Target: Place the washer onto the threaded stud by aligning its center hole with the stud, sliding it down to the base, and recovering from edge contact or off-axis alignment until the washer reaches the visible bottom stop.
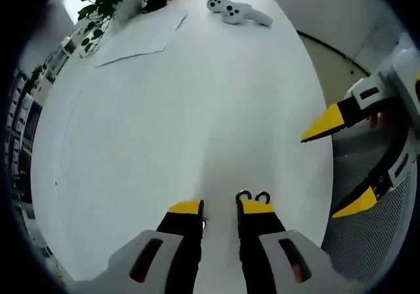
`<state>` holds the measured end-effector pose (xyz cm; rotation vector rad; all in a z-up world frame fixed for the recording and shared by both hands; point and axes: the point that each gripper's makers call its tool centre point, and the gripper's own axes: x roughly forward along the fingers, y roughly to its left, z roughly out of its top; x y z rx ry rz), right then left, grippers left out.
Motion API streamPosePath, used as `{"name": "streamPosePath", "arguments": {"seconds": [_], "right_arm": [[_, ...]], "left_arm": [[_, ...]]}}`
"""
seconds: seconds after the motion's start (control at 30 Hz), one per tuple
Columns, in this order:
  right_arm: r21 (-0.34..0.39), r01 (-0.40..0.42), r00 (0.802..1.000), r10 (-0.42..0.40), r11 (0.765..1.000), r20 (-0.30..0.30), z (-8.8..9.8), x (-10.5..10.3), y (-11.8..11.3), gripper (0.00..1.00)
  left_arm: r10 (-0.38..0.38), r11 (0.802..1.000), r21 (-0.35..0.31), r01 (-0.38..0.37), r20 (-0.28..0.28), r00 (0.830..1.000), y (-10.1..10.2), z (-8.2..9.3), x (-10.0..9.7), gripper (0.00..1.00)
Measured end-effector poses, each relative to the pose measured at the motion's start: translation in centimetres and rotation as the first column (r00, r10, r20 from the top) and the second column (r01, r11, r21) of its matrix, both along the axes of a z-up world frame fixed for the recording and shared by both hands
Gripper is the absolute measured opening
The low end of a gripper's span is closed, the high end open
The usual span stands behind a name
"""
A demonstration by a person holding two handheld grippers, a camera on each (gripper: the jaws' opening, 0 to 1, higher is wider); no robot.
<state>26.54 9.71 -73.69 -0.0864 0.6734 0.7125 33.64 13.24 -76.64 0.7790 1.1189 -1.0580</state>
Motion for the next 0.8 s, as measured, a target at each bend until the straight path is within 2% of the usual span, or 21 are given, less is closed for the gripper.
{"name": "streamPosePath", "arguments": {"seconds": [0.2,0.43,0.8], "right_arm": [[-0.002,0.0,1.0,0.0,1.0,0.001,0.0,0.0,0.0,0.52],[-0.003,-0.001,1.0,0.001,1.0,0.0,0.0,0.0,0.0,0.51],[-0.003,0.0,1.0,0.0,1.0,0.0,0.0,0.0,0.0,0.51]], "left_arm": [[-0.036,0.999,-0.001,0.036,-0.023,0.999,-0.4,-0.5,-1.6,0.18],[-0.059,0.998,0.023,0.06,-0.054,0.997,0.1,-1.7,-3.2,0.18],[-0.065,0.997,0.039,0.067,-0.061,0.996,0.4,-2.7,-3.5,0.18]]}}
